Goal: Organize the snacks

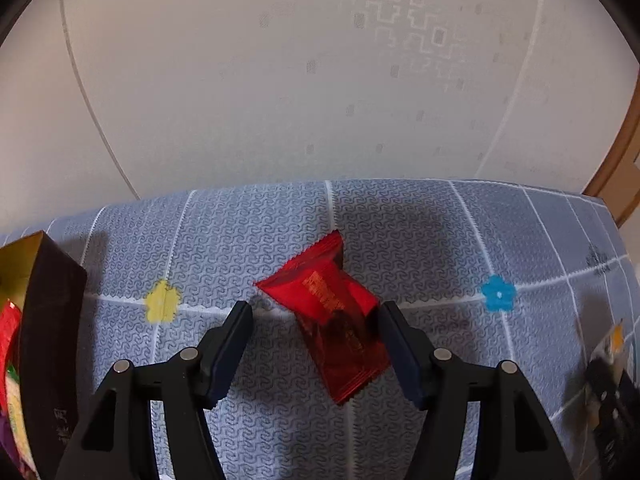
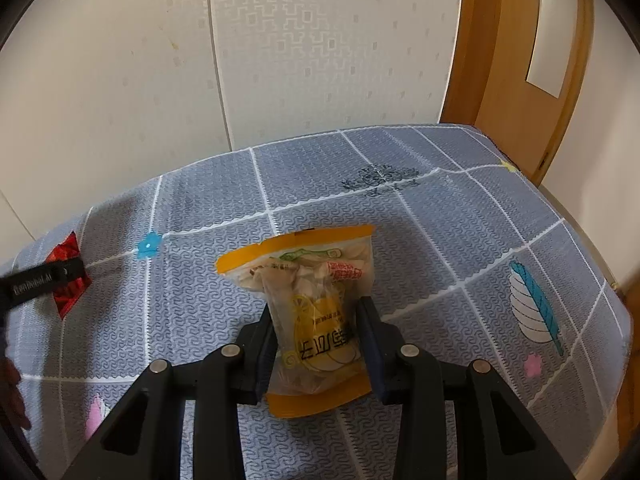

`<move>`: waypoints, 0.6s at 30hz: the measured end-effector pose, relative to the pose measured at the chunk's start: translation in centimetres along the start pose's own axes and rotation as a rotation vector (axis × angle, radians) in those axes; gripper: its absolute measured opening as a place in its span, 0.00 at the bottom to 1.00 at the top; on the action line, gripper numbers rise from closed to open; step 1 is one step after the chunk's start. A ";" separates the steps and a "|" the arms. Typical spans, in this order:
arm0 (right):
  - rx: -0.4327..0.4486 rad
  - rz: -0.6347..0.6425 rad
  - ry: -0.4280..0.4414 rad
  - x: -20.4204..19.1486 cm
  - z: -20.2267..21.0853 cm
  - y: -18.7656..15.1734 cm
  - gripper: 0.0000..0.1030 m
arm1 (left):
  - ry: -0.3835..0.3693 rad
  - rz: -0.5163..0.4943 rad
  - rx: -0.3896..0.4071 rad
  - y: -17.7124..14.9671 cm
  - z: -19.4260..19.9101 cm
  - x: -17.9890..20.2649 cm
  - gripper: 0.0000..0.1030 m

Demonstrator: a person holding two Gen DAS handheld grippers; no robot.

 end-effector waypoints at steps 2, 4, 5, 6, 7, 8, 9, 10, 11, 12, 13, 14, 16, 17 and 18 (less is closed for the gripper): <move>-0.001 -0.008 0.003 0.0 0.0 0.0 0.38 | -0.006 -0.031 0.024 -0.8 0.7 -0.3 0.49; -0.001 -0.010 0.006 0.0 0.1 0.0 0.38 | -0.021 -0.045 0.030 -1.5 1.4 -0.6 0.40; -0.001 -0.009 0.006 0.0 0.1 0.0 0.38 | -0.024 -0.046 0.030 -2.0 1.7 -0.9 0.39; -0.001 -0.007 0.006 -0.1 0.1 0.0 0.38 | -0.027 -0.043 0.030 -2.3 2.1 -1.2 0.38; -0.001 -0.005 0.006 -0.2 0.1 0.0 0.38 | -0.032 -0.034 0.031 -2.7 2.4 -1.6 0.36; -0.001 -0.004 0.006 -0.2 0.1 0.0 0.38 | -0.033 -0.032 0.034 -3.2 2.7 -1.9 0.35; -0.001 -0.005 0.006 -0.2 0.1 0.0 0.38 | -0.033 -0.035 0.038 -3.7 3.1 -2.3 0.35; -0.001 -0.007 0.006 -0.2 0.1 0.0 0.38 | -0.033 -0.040 0.044 -4.2 3.4 -2.5 0.35; -0.001 -0.009 0.007 -0.2 0.1 0.0 0.38 | -0.034 -0.045 0.050 -4.6 3.7 -2.8 0.35; -0.002 -0.010 0.009 -0.2 0.1 0.0 0.38 | -0.034 -0.049 0.054 -5.0 4.0 -3.2 0.35; -0.002 -0.012 0.012 -0.2 0.1 0.0 0.38 | -0.035 -0.052 0.058 -5.3 4.2 -3.3 0.35; -0.003 -0.014 0.015 -0.2 0.2 0.0 0.38 | -0.036 -0.055 0.062 -5.9 4.6 -3.6 0.35; -0.002 -0.011 0.015 -0.3 0.2 -0.1 0.38 | -0.038 -0.055 0.068 -7.2 5.5 -4.7 0.35; -0.001 -0.010 0.014 -0.3 0.3 -0.1 0.38 | -0.041 -0.057 0.070 -7.6 5.8 -5.0 0.34; -0.001 -0.010 0.014 -0.3 0.3 -0.1 0.38 | -0.045 -0.060 0.072 -7.9 6.1 -5.2 0.34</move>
Point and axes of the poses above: each gripper's, at about its wrist camera, not at the fingertips, and z roughly against the way its jaws point, x to its right, y to its top, the point moved 4 cm from there along -z, roughly the way its jaws point, and after that the axes turned 1 degree about z, right-handed, at the moved point
